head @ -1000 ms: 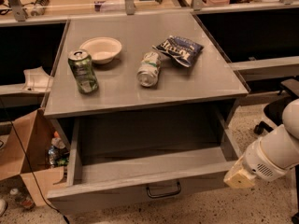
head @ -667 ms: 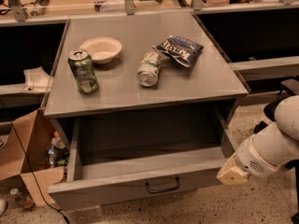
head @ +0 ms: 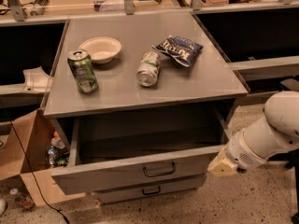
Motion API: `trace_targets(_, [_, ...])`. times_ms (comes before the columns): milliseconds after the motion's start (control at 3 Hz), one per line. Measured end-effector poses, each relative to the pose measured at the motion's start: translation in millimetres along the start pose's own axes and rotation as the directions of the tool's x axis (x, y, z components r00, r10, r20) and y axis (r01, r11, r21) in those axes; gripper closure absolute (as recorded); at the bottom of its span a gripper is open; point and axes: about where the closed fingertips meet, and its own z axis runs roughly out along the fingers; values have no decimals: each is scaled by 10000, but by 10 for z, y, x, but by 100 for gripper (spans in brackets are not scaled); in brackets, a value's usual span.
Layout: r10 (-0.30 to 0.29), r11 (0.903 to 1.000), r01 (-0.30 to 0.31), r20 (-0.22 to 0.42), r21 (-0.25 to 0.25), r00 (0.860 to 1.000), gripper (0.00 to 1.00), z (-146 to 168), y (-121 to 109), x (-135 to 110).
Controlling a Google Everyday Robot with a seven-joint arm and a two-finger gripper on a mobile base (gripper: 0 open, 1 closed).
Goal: Close top drawer
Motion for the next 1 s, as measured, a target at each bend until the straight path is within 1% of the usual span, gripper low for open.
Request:
trace_targets(333, [-417, 9991, 410, 588, 122, 9974, 100, 54, -161, -390])
trace_targets(667, [-380, 9992, 372, 583, 148, 9976, 100, 58, -177, -380])
trace_targets(1000, [95, 9997, -106, 524, 207, 9986, 100, 104, -270, -241])
